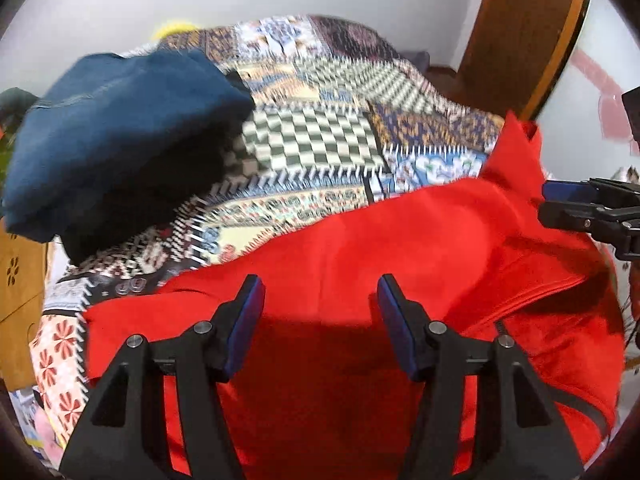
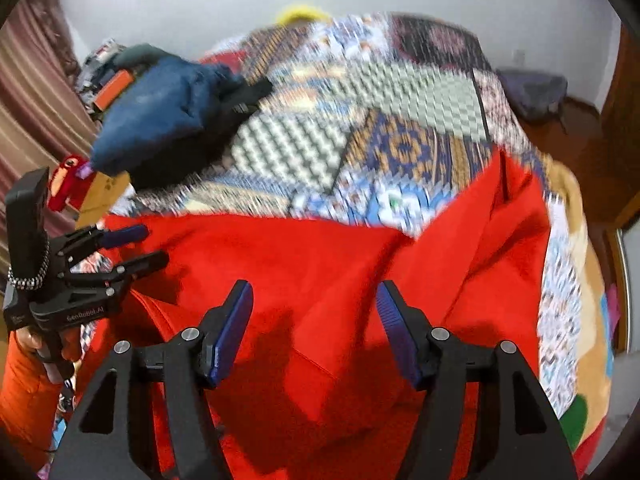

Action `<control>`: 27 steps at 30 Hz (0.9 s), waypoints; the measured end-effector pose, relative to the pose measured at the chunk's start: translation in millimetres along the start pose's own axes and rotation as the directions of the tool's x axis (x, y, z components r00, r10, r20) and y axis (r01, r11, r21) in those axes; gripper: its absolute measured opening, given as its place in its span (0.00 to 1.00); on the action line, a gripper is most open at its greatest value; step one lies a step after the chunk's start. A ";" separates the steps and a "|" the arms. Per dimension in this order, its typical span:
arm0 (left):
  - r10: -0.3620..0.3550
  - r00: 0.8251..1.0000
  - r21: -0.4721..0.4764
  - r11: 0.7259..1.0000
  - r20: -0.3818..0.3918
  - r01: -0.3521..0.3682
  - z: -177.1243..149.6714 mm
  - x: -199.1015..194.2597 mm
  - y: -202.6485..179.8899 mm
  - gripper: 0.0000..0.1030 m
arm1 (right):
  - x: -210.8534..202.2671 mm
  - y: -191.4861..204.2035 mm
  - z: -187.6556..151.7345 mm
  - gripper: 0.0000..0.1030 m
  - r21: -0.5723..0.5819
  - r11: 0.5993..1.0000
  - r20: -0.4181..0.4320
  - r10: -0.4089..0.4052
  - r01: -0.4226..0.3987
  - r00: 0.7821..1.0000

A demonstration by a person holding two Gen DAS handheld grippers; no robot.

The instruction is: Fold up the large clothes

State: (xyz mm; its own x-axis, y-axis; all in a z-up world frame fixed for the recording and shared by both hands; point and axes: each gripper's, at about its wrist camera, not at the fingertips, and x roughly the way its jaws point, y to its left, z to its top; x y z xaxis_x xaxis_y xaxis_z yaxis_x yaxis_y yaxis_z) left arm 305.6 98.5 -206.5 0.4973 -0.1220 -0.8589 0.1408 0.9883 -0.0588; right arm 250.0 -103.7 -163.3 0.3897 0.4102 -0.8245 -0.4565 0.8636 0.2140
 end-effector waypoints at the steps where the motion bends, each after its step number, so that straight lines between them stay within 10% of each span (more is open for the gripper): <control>1: 0.000 1.000 0.003 1.000 -0.008 0.000 -1.3 2.9 -1.2 0.57 | 3.2 -3.9 -4.5 0.59 -0.003 1.000 -0.016 -0.017 0.017 1.000; 15: -0.024 0.997 0.105 0.994 -0.078 0.033 -68.2 0.6 -30.8 0.60 | -24.8 -11.3 -59.7 0.59 -0.135 0.973 0.001 -0.190 0.188 0.982; 27: 0.041 0.999 -0.074 0.996 -0.016 -0.042 -93.7 -41.8 1.8 0.70 | -49.0 -14.6 -65.8 0.64 -0.063 0.990 -0.002 -0.125 0.125 0.992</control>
State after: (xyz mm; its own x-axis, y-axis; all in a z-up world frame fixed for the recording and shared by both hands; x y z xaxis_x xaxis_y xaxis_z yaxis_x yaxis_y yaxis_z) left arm 204.8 114.0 -218.4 0.4887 -0.0797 -0.8688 0.0556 0.9966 -0.0601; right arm 184.9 -155.7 -160.5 0.4419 0.2981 -0.8461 -0.4534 0.8880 0.0761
